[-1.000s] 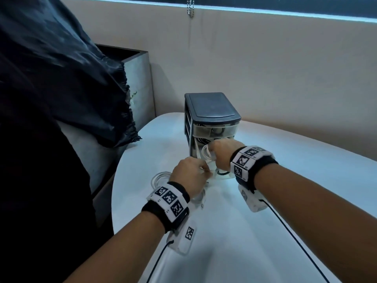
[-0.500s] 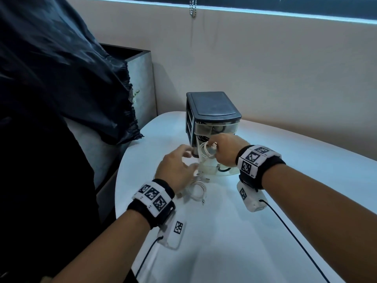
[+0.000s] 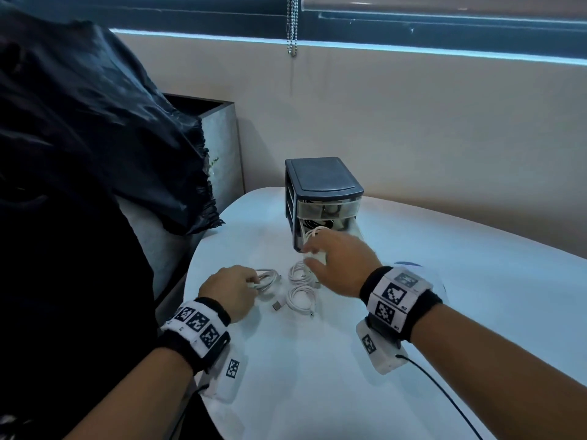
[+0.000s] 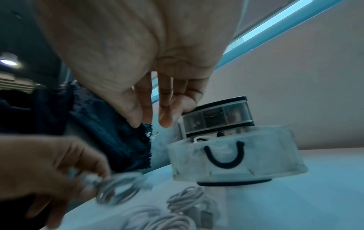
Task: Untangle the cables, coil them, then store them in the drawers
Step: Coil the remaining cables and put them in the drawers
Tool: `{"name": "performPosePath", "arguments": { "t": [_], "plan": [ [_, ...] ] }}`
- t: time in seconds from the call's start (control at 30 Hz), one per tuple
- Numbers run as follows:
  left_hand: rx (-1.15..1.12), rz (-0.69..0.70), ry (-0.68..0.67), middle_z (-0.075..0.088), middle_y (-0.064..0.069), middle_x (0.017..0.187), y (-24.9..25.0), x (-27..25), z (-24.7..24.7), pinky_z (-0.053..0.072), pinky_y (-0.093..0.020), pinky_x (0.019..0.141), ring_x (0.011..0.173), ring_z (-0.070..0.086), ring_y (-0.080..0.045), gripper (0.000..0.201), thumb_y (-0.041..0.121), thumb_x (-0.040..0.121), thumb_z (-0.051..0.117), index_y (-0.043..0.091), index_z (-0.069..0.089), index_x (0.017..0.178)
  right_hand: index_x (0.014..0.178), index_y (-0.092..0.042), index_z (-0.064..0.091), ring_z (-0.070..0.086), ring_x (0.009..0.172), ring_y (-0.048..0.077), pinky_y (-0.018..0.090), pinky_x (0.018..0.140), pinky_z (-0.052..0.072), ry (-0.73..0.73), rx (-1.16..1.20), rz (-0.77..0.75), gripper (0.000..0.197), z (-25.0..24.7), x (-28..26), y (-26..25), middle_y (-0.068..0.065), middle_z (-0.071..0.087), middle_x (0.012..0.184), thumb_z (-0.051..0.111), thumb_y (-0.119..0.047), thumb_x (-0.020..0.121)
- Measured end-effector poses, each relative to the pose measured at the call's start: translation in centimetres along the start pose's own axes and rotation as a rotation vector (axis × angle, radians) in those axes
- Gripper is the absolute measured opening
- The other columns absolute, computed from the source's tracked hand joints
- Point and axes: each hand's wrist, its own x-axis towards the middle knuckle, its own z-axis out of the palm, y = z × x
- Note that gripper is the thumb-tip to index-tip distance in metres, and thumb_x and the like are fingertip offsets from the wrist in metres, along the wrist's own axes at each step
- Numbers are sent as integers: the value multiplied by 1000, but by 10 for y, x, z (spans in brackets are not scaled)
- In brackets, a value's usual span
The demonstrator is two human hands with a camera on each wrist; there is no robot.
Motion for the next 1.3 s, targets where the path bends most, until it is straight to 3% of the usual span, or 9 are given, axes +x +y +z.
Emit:
{"name": "performPosePath", "arguments": {
  "t": [0.13, 0.27, 0.37, 0.47, 0.7, 0.93, 1.03, 1.17, 1.3],
  "plan": [
    [-202, 239, 110, 70, 15, 84, 16, -22, -28, 52, -29, 76, 80, 65, -8, 4, 35, 89, 70, 37, 70, 85, 136, -28, 55, 54, 122, 15, 39, 101, 45, -97, -6, -140, 38, 7, -15, -18, -9, 51, 142, 52, -36, 98],
    [-356, 438, 138, 73, 21, 86, 41, -22, -42, 50, -21, 79, 87, 65, 6, 3, 32, 87, 74, 35, 74, 89, 120, -26, 63, 58, 101, 16, 36, 88, 47, -44, 6, -138, 26, -14, -17, -18, -8, 65, 115, 51, -35, 99],
    [-434, 419, 295, 70, 19, 93, 61, -6, -36, 51, -25, 76, 87, 66, 0, 8, 29, 86, 75, 29, 69, 91, 112, -27, 67, 61, 95, 17, 30, 77, 43, 15, -30, -60, 23, -35, -10, 4, -8, 69, 105, 51, -38, 99],
    [-254, 440, 348, 68, 10, 93, 88, 14, -24, 50, -31, 78, 86, 63, -12, 12, 34, 91, 65, 25, 64, 85, 107, -28, 69, 61, 97, 19, 34, 83, 46, 99, -59, 53, 20, -46, -2, 35, -8, 67, 105, 56, -38, 96],
    [530, 555, 133, 54, 3, 87, 124, 54, 3, 31, -44, 96, 86, 42, -19, 43, 47, 100, 28, 21, 58, 83, 114, -32, 70, 60, 102, 21, 36, 86, 46, 74, -74, 166, 25, -41, 8, 67, -7, 62, 107, 56, -42, 95],
    [245, 716, 29, 64, 2, 119, 126, 64, 14, 21, -46, 117, 117, 53, -19, 45, 54, 93, 42, 22, 68, 108, 111, -25, 70, 52, 86, 15, 33, 79, 44, 118, 8, 175, 25, -32, 5, 77, -7, 65, 104, 59, -40, 94],
    [244, 688, 271, 63, 4, 95, 121, 61, 12, 41, -43, 95, 93, 53, -20, 46, 62, 91, 43, 22, 64, 87, 108, -25, 71, 54, 83, 17, 33, 78, 44, 166, 44, 171, 23, -33, 2, 81, -6, 65, 99, 60, -40, 94],
    [504, 542, 186, 63, 4, 83, 119, 64, 7, 33, -47, 100, 94, 56, -22, 60, 72, 93, 24, 24, 43, 63, 104, -25, 71, 57, 83, 18, 36, 80, 47, 220, 88, 164, 24, -36, 2, 82, -6, 66, 95, 59, -43, 94],
    [533, 530, 82, 65, 1, 110, 120, 72, 13, 30, -44, 105, 106, 53, -22, 65, 76, 91, 23, 25, 63, 93, 104, -25, 71, 57, 82, 16, 37, 81, 49, 245, 126, 154, 22, -38, 0, 81, -7, 69, 98, 62, -41, 93]
  ]
}}
